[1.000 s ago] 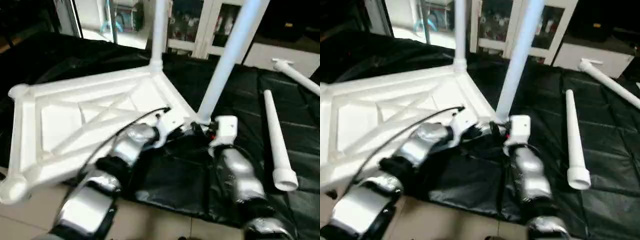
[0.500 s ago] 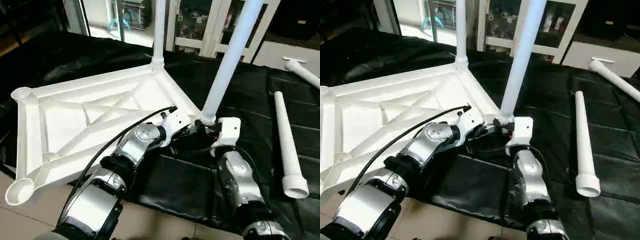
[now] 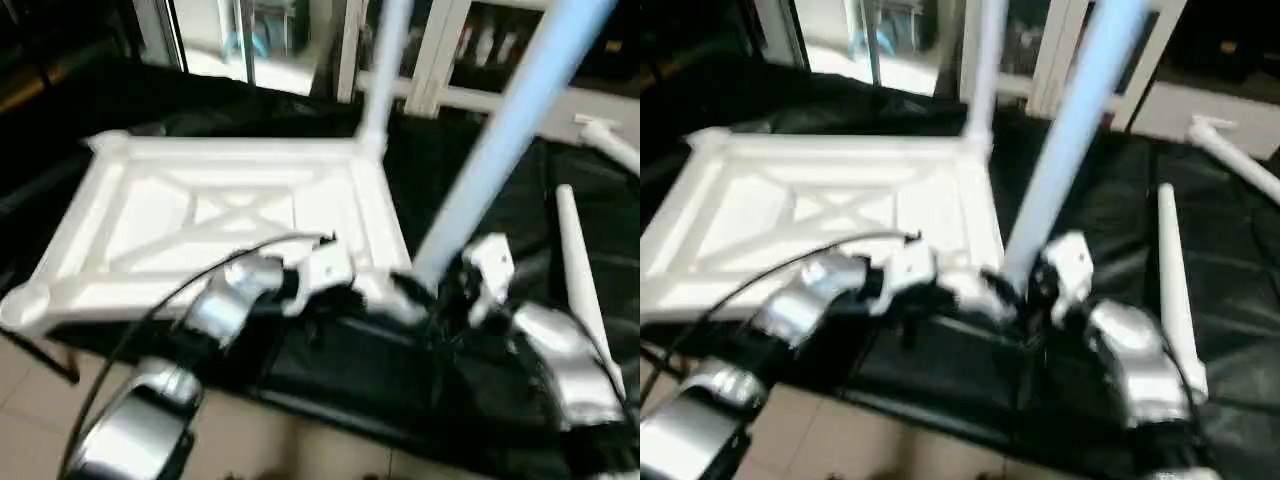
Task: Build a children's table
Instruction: Rotate leg to tighten
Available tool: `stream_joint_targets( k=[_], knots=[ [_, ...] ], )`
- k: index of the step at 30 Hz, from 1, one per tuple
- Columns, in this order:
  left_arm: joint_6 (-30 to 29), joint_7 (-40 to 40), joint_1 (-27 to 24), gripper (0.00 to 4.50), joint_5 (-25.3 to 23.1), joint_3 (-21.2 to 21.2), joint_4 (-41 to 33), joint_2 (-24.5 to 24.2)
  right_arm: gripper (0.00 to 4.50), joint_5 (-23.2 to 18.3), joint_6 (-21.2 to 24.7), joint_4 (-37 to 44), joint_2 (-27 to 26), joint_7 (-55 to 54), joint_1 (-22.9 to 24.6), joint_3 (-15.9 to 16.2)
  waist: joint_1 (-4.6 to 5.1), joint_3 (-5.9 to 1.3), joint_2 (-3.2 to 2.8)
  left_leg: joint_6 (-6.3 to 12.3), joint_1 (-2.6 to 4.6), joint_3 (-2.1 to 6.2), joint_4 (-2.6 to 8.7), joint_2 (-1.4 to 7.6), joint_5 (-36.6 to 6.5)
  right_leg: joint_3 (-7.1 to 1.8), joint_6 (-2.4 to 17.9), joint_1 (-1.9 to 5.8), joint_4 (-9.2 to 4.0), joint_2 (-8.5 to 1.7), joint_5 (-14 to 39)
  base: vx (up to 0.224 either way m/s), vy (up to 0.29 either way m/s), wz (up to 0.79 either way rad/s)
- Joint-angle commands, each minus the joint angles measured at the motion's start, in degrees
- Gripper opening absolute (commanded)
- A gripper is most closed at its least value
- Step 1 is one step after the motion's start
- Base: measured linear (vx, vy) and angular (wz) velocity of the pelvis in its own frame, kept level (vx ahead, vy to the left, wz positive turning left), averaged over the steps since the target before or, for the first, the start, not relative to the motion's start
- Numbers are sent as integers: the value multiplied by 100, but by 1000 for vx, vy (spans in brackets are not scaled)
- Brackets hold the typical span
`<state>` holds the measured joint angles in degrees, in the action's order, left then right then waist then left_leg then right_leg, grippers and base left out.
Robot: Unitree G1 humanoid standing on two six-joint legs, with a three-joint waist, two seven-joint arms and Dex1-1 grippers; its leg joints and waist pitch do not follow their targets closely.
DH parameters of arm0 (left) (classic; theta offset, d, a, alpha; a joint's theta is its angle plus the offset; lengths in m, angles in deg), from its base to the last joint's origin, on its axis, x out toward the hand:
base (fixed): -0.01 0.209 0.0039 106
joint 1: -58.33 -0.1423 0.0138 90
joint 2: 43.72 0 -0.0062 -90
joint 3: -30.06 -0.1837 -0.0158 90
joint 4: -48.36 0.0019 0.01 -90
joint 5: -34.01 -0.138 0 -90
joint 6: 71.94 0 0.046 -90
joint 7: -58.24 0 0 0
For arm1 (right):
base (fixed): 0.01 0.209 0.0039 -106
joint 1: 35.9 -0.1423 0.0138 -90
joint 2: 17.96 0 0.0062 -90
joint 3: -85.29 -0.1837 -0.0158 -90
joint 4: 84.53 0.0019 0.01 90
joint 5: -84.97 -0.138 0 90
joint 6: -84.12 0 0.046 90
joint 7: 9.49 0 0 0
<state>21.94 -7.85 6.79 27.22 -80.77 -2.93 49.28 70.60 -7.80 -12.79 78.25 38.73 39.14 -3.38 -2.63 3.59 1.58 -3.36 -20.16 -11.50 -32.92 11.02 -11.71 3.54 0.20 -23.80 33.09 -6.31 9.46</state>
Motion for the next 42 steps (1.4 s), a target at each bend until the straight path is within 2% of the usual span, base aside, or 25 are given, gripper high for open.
stream_joint_targets(
  k=[1,4,5,8,15,17,21,25,26,27,29,31,33,34,42],
  knots=[
    [-249,-852,-428,0,-174,-611,60,-205,419,-239,372,199,403,563,124,66,10,-299,67,731,2,58,384,245,-1025,-222,1492,291,-305,-214,951,0,0,0],
    [-427,-1106,-511,0,-150,-665,-173,-347,419,-255,484,246,673,1128,123,312,-6,-292,67,709,4,60,390,256,-1066,-227,1481,293,-304,-213,1002,0,0,0],
    [-453,-1122,-521,0,-144,-664,-211,-363,419,-266,516,234,713,1251,111,362,9,-286,64,654,5,62,399,256,-1137,-224,1438,279,-322,-214,1163,0,0,0],
    [-624,-1254,-558,0,-73,-679,-384,-433,419,-215,559,158,850,1832,71,546,19,-299,88,586,-3,71,394,249,-1113,-222,1434,291,-318,-221,1173,0,0,0],
    [-738,-1246,-596,0,-40,-651,-552,-476,419,-153,491,73,900,1937,-33,709,35,-305,118,648,-3,67,373,243,-938,-217,1508,295,-287,-214,917,0,0,0],
    [-742,-1225,-600,0,-46,-643,-566,-475,419,-147,486,84,882,1932,-35,720,42,-302,107,664,-3,66,372,243,-911,-216,1521,292,-285,-209,866,0,0,0],
    [-787,-1222,-610,0,-37,-660,-613,-493,383,-111,478,73,864,1999,-30,712,45,-306,102,669,2,64,366,242,-919,-216,1547,295,-277,-203,809,0,0,0],
    [-810,-1232,-606,0,-36,-662,-634,-495,366,-111,476,50,840,2024,-29,682,43,-311,98,687,6,66,363,243,-884,-214,1588,300,-268,-203,726,0,0,0],
    [-814,-1233,-607,0,-37,-664,-638,-496,344,-110,478,48,841,2030,-30,684,46,-312,101,694,6,65,360,242,-875,-213,1599,301,-264,-200,701,0,0,0],
    [-822,-1233,-609,0,-41,-672,-654,-501,344,-116,485,46,849,2045,-29,699,40,-307,79,692,10,66,362,243,-879,-213,1607,298,-264,-201,691,0,0,0],
    [-825,-1228,-609,0,-42,-675,-665,-502,336,-130,496,48,858,2058,-23,717,48,-310,94,698,9,64,361,241,-892,-211,1617,301,-262,-196,673,0,0,0],
    [-808,-1197,-605,0,-48,-666,-665,-497,305,-131,501,40,855,2068,-18,721,45,-310,93,698,6,67,360,242,-892,-211,1614,307,-263,-203,690,0,0,0],
    [-805,-1168,-601,0,-59,-665,-674,-494,300,-119,504,23,846,2086,-13,713,44,-306,95,712,9,65,359,243,-873,-212,1626,303,-258,-200,648,0,0,0],
    [-814,-1168,-599,0,-64,-671,-681,-495,283,-115,506,14,842,2091,-12,711,48,-304,98,713,5,65,359,241,-880,-211,1622,304,-261,-198,664,0,0,0],
    [-843,-1149,-606,0,-76,-676,-697,-501,273,-88,560,-139,737,1891,-54,639,51,-307,96,686,10,66,361,242,-905,-209,1620,300,-262,-198,713,0,0,0]
  ],
)
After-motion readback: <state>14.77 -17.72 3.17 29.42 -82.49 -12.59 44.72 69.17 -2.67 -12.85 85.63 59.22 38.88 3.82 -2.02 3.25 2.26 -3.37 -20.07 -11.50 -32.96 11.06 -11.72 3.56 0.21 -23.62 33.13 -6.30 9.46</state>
